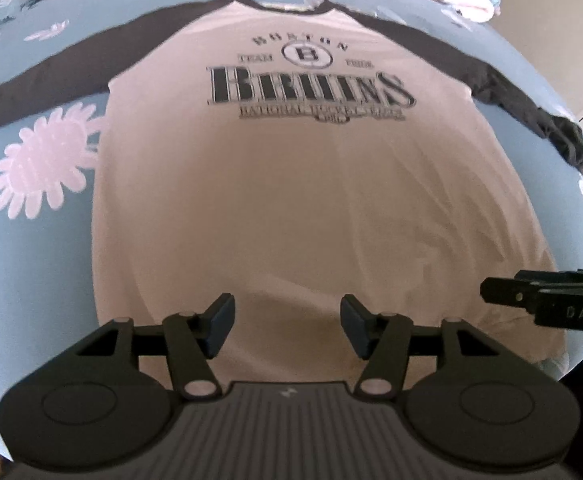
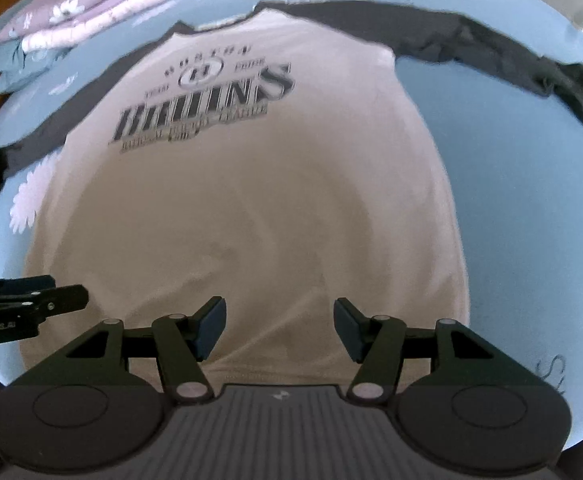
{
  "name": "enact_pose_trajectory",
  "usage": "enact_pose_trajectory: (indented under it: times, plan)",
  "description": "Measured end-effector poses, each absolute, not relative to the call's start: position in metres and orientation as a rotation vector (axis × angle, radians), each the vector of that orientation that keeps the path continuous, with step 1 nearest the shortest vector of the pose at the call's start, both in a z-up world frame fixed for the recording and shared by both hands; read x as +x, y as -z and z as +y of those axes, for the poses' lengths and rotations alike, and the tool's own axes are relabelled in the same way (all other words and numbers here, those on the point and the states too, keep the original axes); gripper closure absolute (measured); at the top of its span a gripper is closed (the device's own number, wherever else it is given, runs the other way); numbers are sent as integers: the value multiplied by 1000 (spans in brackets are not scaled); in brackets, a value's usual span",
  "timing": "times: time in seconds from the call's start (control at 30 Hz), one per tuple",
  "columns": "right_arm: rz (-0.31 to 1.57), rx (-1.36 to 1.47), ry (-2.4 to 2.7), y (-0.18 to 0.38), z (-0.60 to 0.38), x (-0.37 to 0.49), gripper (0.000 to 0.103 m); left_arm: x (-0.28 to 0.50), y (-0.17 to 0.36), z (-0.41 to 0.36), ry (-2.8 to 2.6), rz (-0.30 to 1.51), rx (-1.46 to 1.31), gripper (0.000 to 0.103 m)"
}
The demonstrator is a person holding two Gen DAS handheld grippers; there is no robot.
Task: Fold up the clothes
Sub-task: 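Move both tools, fingers open, over the white hem of the shirt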
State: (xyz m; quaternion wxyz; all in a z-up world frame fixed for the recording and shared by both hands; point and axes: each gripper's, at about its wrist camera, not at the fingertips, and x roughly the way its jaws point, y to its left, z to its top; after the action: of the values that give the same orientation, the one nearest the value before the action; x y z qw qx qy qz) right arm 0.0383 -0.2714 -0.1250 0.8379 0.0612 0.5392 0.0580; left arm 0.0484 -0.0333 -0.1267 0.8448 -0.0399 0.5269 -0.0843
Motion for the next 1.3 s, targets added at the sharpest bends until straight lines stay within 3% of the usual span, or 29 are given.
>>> enact_pose_trajectory:
  times: [0.47,0.87,1.2,1.3]
  plan:
    - [1151,133,-128,125,-273,32,38,37,142,-23,149,1150,-91,45]
    - [1053,130,-113,91,-275,33,38,47,116,-43,188,1079,-88,45]
    - [1138,169,-50,117,-303,35,38,42,140,-40,206,1163,-47,44]
    - [1147,160,-52,124,-309,29,38,35,144,-36,224,1156,-6,39]
